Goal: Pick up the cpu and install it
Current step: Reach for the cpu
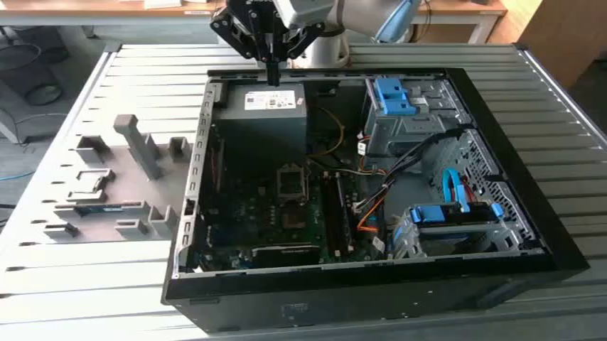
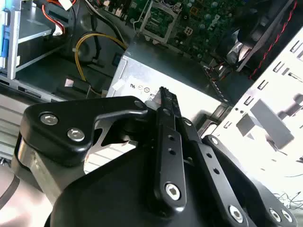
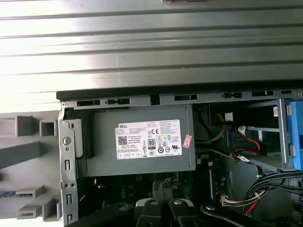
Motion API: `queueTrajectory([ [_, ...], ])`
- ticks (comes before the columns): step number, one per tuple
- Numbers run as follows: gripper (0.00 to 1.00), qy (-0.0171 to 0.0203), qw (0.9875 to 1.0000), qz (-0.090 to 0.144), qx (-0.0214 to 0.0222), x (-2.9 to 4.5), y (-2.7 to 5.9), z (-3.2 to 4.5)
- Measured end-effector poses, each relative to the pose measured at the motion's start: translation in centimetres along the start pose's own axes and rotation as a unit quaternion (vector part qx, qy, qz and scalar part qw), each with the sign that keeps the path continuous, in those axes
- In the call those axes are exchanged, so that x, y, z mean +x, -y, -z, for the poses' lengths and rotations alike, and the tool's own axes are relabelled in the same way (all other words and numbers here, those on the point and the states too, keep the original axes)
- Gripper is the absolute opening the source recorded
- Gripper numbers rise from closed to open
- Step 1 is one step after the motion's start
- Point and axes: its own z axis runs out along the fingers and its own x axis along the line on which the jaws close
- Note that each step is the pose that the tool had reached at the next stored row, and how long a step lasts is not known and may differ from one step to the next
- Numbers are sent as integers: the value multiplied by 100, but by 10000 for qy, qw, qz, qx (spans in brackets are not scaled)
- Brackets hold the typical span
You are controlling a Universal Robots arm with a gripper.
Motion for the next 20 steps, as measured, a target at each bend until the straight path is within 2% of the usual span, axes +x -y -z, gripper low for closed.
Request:
queueTrajectory([
  [7, 10, 0, 10000, -1, 0, 9, 0, 1],
  [10, 10, 0, 10000, 0, 0, 43, 4, 2],
  [20, 10, 3, 10000, 0, 0, 329, 25, 6],
])
